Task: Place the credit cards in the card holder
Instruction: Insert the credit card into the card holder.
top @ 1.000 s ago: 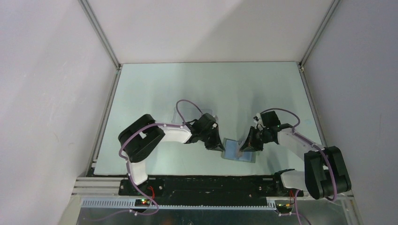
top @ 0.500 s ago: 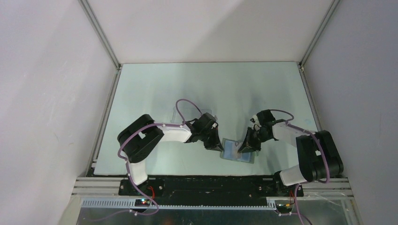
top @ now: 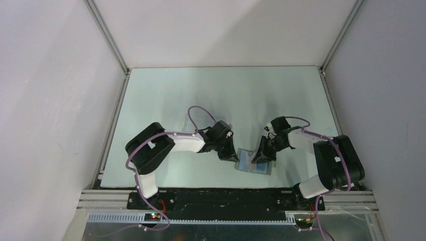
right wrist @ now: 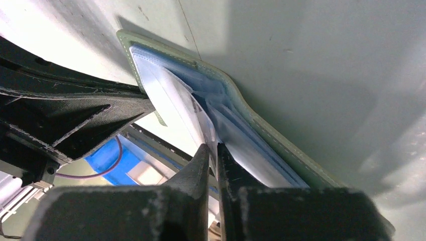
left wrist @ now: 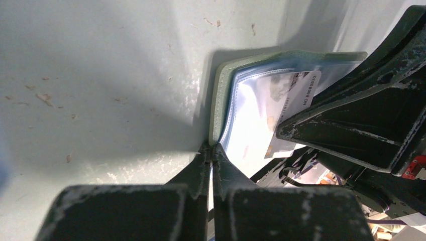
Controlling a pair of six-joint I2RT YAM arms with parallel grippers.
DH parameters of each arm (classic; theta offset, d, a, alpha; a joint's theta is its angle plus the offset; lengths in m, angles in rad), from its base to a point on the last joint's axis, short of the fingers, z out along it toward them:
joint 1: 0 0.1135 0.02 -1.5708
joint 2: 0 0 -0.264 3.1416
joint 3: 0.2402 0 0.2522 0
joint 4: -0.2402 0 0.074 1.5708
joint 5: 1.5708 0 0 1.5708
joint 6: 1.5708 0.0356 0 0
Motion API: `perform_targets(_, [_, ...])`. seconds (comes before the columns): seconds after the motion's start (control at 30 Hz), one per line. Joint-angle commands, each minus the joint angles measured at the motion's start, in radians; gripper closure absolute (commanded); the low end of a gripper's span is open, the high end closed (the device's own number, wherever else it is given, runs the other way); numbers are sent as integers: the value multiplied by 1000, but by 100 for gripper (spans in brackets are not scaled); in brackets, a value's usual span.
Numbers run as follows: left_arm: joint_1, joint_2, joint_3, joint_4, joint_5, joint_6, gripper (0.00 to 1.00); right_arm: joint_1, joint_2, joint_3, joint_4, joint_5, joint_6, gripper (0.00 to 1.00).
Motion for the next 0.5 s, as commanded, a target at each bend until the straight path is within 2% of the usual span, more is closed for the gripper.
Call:
perform_targets(0.0, [11, -33, 4, -70, -61, -11, 100, 30, -2, -10, -34, 61, 7, 81])
perform_targets(0.13, [12, -49, -10, -70, -75, -23, 100, 34, -55, -5, -74, 93, 1, 61])
perform_targets(0.2, [11, -52, -14, -70, -76, -25, 100, 40, -72, 3, -97, 113, -6, 55])
perform_targets(0.37, [12, -53, -12, -71, -70, -24, 100, 60, -67, 24, -128, 138, -14, 46])
perform_targets(0.47, [11, -52, -8, -71, -65, -23, 100, 79, -43, 48, -132, 142, -13, 44])
